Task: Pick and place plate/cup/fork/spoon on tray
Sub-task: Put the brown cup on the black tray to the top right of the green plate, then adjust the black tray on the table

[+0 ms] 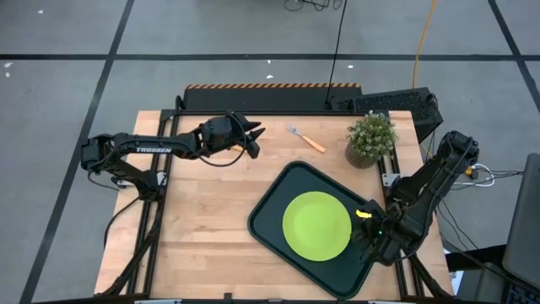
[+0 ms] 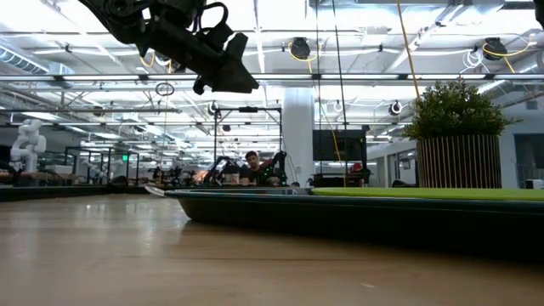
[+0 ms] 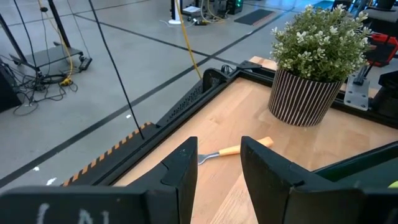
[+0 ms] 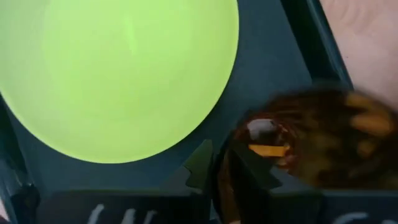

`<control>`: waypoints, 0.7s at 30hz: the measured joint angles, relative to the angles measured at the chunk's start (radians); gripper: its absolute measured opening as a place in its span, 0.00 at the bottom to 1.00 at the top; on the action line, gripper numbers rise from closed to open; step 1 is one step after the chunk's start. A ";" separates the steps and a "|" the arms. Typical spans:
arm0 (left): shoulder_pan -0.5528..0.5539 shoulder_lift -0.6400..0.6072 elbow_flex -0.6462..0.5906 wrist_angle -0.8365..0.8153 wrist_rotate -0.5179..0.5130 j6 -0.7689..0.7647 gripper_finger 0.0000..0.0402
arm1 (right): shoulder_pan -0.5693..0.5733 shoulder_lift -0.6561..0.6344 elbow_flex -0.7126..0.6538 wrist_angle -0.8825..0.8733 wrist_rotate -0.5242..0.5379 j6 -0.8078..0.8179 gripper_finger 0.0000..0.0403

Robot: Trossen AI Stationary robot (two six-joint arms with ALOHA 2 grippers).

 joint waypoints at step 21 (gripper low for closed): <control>0.000 0.000 0.000 -0.003 0.000 0.001 0.31 | 0.000 -0.020 0.060 -0.080 0.000 -0.040 0.32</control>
